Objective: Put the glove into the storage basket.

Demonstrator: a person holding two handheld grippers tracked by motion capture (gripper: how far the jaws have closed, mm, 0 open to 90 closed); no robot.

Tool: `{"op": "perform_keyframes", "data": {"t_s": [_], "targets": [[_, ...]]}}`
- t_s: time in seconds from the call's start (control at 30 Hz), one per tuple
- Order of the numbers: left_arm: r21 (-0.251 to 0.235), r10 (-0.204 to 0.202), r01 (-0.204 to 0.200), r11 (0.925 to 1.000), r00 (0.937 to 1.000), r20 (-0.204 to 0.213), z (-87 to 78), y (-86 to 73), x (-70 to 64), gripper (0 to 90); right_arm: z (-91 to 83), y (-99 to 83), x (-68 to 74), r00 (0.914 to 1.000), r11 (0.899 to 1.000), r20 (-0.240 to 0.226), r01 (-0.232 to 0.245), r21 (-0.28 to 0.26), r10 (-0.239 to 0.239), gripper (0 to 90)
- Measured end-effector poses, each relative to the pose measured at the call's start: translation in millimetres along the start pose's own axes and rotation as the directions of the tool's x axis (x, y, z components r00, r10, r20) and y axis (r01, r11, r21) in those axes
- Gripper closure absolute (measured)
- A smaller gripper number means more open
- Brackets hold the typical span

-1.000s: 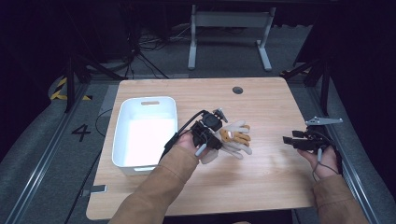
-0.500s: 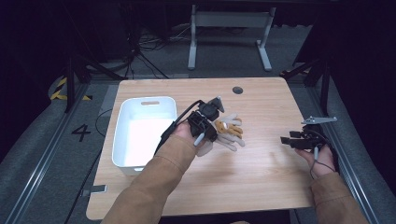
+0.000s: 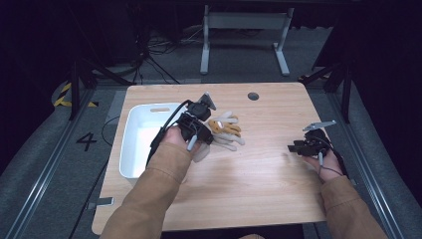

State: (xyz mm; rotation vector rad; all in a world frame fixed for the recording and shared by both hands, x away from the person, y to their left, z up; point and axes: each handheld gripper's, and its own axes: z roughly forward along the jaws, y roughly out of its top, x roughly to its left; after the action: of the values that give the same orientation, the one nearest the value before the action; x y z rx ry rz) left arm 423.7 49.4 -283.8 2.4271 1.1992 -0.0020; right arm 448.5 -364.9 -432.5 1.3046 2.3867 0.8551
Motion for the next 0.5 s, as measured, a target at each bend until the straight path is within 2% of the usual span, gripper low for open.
{"op": "perform_keyframes", "data": {"t_s": [0.2,0.3,0.37,0.47,0.5], "targets": [[-0.033,-0.042,0.043,0.9986,0.999,0.016,-12.9,-9.5,13.8,69.3,8.5,4.1,1.9,0.9999,1.0,-0.006,0.014,-0.002,-0.014,59.1],[-0.04,-0.086,0.086,0.9955,0.9963,0.004,-19.4,-13.2,20.5,69.3,9.2,4.5,2.9,0.9998,1.0,-0.005,0.021,-0.007,-0.021,59.0],[-0.045,-0.096,0.096,0.9944,0.9954,-0.003,-21.1,-13.9,22.4,69.3,9.0,4.4,3.0,0.9998,1.0,-0.004,0.019,-0.007,-0.019,58.9],[-0.072,-0.157,0.156,0.9852,0.9876,-0.007,-27.9,-16.2,29.9,68.8,7.5,3.9,3.6,0.9998,1.0,-0.001,0.018,-0.012,-0.018,58.3],[-0.079,-0.185,0.183,0.9799,0.9827,-0.013,-29.9,-16.7,32.0,68.7,7.3,3.7,3.4,0.9995,0.999,-0.006,0.03,-0.019,-0.03,58.3]]}}
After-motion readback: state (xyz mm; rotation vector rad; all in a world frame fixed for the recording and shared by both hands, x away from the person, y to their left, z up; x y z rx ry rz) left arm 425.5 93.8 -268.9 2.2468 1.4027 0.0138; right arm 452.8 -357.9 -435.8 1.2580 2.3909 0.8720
